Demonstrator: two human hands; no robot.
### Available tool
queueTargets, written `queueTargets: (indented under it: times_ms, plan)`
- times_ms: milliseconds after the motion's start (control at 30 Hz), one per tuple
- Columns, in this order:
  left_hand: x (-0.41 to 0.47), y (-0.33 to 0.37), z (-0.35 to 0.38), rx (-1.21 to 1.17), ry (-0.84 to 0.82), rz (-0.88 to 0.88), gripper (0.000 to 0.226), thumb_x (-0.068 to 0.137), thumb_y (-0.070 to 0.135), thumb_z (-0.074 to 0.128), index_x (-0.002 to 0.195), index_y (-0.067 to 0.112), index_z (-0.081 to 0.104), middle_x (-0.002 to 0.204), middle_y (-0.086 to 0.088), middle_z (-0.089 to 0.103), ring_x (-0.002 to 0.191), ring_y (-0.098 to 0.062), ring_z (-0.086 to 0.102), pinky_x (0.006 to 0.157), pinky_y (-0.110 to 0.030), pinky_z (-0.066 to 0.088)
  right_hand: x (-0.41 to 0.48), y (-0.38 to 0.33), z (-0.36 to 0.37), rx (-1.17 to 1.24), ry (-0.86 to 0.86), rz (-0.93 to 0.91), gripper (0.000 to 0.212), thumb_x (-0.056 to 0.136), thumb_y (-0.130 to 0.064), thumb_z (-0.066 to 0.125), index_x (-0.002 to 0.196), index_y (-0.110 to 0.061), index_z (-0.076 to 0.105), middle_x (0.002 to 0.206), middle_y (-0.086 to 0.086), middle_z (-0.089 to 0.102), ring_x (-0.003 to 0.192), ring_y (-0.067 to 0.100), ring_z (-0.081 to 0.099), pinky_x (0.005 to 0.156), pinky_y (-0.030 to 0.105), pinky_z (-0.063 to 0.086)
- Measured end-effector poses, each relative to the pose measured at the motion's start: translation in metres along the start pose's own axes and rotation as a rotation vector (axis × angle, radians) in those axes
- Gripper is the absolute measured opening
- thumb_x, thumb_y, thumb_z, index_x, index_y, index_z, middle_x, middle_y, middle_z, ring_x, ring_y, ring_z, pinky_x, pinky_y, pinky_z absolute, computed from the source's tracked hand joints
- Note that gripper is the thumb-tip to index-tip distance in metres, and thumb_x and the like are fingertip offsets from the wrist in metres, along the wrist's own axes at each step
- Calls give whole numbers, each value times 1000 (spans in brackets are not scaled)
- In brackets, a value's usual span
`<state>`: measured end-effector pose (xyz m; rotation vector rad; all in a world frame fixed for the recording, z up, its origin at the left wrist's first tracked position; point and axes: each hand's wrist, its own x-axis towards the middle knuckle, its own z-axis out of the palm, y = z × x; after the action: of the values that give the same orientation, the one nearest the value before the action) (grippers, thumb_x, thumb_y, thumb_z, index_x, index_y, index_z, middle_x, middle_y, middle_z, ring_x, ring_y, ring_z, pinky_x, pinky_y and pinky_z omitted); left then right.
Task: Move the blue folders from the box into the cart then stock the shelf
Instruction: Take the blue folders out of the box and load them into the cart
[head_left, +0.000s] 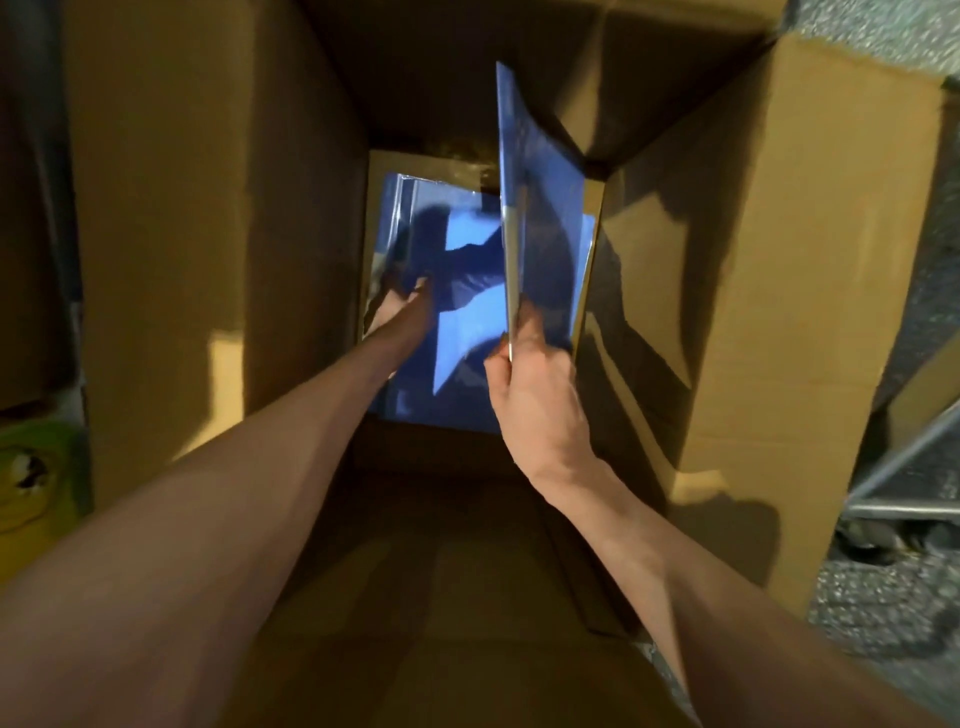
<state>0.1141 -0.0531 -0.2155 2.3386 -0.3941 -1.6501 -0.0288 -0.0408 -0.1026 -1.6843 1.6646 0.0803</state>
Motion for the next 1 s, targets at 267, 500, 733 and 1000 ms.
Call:
queueTargets:
  times_ms: [267,500,733,1000]
  plan:
    - [-33,20,-24,-87,-55,-4,69,102,62,34,154,16,37,159,-5,38,141,-20,41,109,-29,40,-10,15,-40,103,-33,48,40,103,-24,49,141,-14,44,86,-4,59,74,12,66,72,22,56]
    - [-97,61,-14,-178,-328,4,58,104,60,26,110,17,65,106,-5,67,99,-21,63,83,-38,57,-18,7,-70,199,-46,116,39,103,-25,50,140,-13,49,109,1,66,99,14,67,86,14,50]
    - [-124,82,10,-145,-482,7,76,101,68,16,118,18,71,106,-2,74,91,-14,71,74,-28,57,-16,20,-68,282,-59,178,62,88,-40,72,139,-12,48,113,-10,70,89,-4,70,80,11,52]
    - [-143,90,-4,85,-193,350,39,108,33,36,136,14,57,125,-7,67,98,-21,66,74,-26,52,-22,28,-73,-58,-93,135,35,96,-22,59,126,-5,52,112,23,64,104,42,62,88,43,52]
